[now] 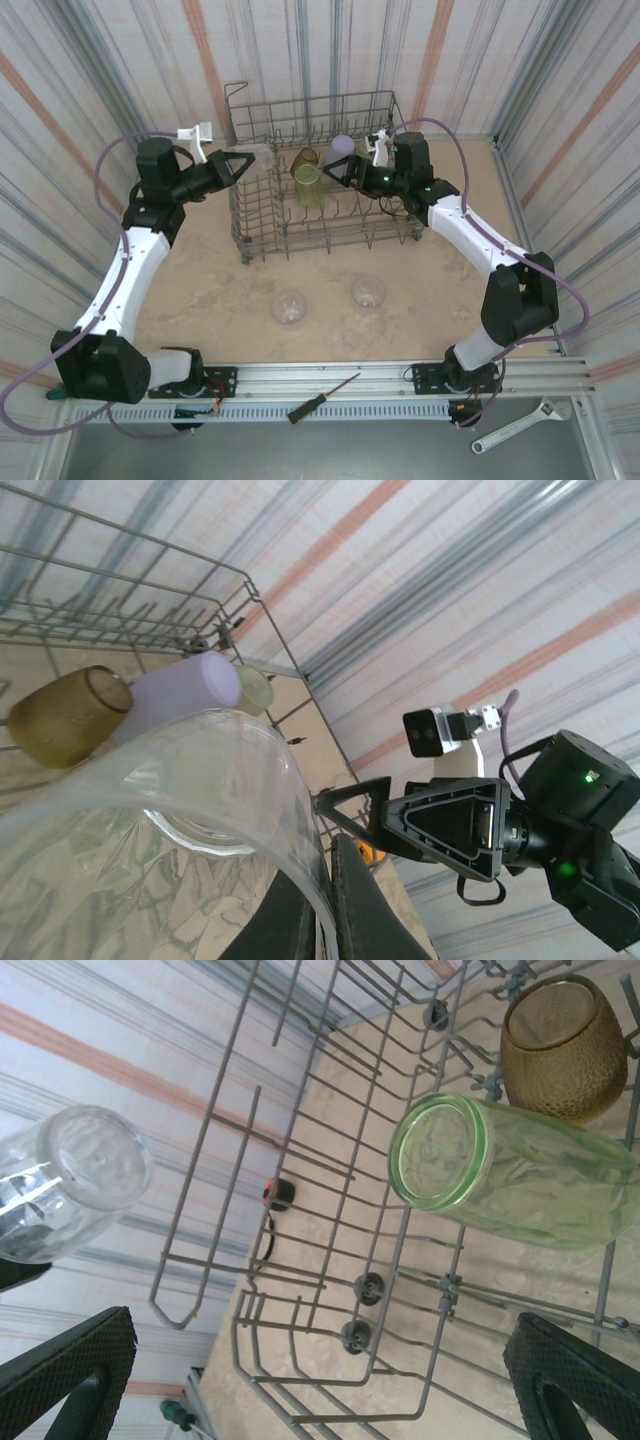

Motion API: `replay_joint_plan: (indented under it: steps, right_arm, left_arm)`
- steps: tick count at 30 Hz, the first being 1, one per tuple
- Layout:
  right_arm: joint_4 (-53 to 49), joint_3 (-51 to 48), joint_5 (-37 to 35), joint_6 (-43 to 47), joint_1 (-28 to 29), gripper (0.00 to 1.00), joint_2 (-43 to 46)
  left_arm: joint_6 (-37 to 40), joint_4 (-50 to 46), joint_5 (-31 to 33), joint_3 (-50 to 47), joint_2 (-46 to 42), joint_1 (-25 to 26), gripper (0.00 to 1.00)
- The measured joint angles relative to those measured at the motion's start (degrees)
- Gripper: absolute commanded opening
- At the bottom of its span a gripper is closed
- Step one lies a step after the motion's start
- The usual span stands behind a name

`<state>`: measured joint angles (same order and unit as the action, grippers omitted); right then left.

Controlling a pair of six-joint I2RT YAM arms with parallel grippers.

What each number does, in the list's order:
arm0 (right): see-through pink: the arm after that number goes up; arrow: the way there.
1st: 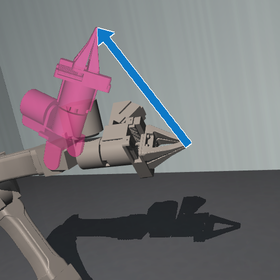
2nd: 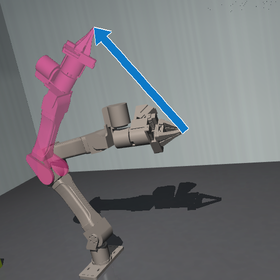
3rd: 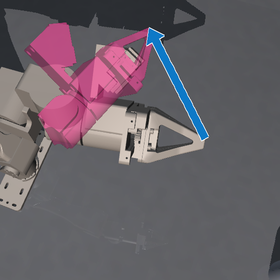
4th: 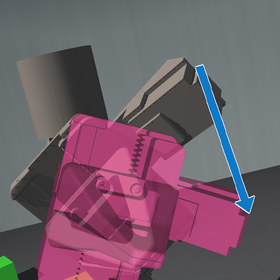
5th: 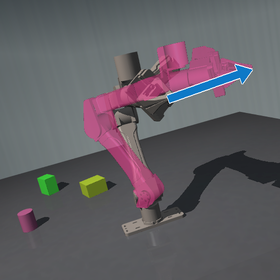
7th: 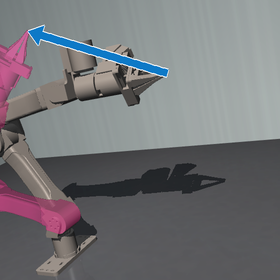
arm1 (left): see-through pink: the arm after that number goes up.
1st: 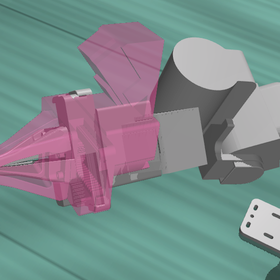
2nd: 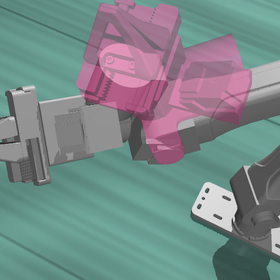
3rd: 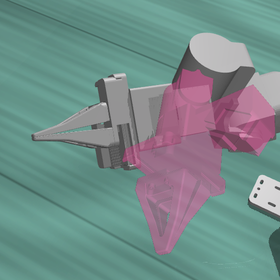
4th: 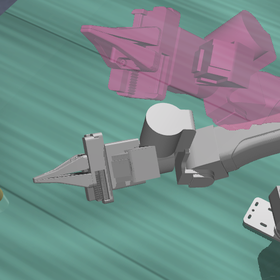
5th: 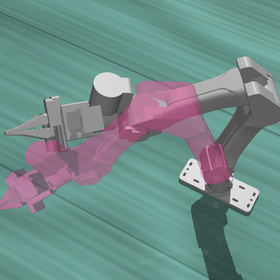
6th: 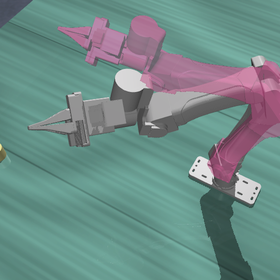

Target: Load the cups into the dish rack

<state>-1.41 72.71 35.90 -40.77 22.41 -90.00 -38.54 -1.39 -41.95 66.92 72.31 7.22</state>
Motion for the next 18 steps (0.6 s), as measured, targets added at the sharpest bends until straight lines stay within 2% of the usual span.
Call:
replay_joint_plan:
  steps: [8, 18]
  right_arm:
    - [5.9, -1.1, 4.2, -3.8, -2.4, 0.99, -0.9]
    - [14.1, -3.1, 8.5, -7.3, -3.8, 0.99, -0.9]
  left_arm:
    - [-1.7, 8.1, 0.0, 1.0, 7.3, 4.9, 0.00]
    - [-6.6, 21.2, -1.8, 1.0, 14.0, 7.8, 0.00]
